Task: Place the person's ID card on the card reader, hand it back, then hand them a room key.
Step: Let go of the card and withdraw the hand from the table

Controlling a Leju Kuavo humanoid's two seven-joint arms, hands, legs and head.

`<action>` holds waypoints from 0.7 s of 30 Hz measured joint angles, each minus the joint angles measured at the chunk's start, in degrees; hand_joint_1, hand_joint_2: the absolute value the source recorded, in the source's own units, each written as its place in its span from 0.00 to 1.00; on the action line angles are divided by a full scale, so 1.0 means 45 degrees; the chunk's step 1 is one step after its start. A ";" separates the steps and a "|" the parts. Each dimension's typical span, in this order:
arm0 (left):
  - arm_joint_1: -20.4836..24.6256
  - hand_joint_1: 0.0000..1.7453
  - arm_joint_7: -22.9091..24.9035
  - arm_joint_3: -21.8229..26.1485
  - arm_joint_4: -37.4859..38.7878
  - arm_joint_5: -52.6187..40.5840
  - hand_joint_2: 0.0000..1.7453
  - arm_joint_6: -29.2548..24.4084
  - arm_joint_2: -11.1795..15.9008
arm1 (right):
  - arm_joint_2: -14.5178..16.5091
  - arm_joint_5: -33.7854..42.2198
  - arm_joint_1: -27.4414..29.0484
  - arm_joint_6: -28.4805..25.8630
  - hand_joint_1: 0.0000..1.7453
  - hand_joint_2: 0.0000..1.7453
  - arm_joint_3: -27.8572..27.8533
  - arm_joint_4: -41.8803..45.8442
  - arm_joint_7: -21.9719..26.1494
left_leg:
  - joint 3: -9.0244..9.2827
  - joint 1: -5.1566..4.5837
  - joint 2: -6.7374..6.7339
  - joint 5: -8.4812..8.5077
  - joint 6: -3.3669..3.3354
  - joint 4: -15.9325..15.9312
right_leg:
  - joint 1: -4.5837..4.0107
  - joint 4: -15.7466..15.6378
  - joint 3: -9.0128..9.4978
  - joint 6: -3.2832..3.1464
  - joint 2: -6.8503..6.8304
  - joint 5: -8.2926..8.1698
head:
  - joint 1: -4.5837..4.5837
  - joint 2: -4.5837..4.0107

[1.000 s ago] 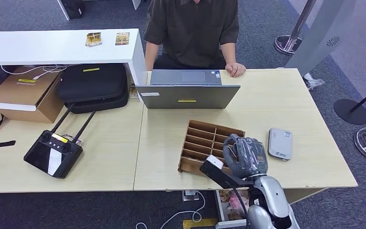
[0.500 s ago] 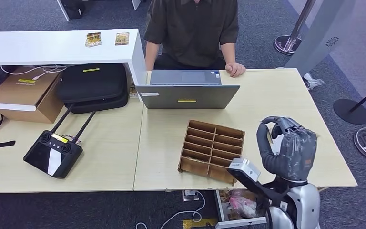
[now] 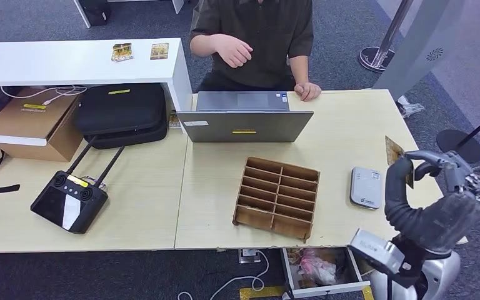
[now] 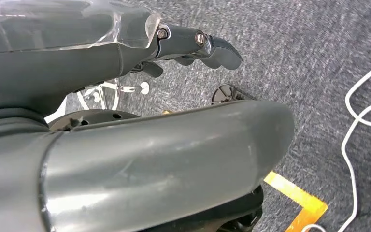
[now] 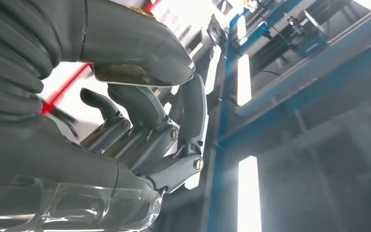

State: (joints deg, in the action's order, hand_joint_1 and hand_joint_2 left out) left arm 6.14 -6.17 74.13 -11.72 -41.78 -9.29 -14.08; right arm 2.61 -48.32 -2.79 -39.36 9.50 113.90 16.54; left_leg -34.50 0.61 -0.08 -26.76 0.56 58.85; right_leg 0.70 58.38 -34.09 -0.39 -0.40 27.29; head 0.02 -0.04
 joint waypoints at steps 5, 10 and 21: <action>0.0034 0.00 0.0139 -0.0439 0.0000 -0.0936 0.00 0.0400 -0.0006 | 0.0717 0.0915 -0.3887 0.1052 1.00 1.00 -0.0018 -0.4123 -0.1381 | 0.0017 -0.0002 -0.0071 0.0047 0.0032 0.0000 | 0.0002 0.0008 -0.0020 -0.0027 0.0088 -0.0069 | 0.0002 0.0000; 0.0083 0.00 0.0580 -0.1114 0.0000 -0.1530 0.00 0.0468 -0.0071 | 0.1302 0.1010 -0.8213 0.1110 1.00 1.00 -0.0659 -1.0138 -0.1745 | -0.0002 0.0001 -0.0009 0.0132 0.0035 0.0006 | 0.0001 0.0011 -0.0037 -0.0017 0.0030 -0.0115 | 0.0001 0.0000; 0.0127 0.00 0.1055 -0.1796 0.0000 -0.2128 0.00 0.0472 -0.0130 | 0.1671 0.0237 -1.0490 0.1313 1.00 1.00 -0.1149 -1.4863 -0.2421 | -0.0032 0.0002 0.0006 0.0120 0.0051 0.0003 | 0.0000 0.0012 -0.0061 -0.0027 0.0014 -0.0103 | 0.0002 0.0000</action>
State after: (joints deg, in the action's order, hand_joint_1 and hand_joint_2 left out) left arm 6.71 -1.42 66.05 -11.72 -51.35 -7.17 -14.66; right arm 10.13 -47.26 -50.00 -33.45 4.33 47.01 5.64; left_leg -34.65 0.61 -0.05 -26.22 0.79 58.87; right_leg 0.70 58.43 -34.37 -0.51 -0.33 26.82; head 0.03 -0.04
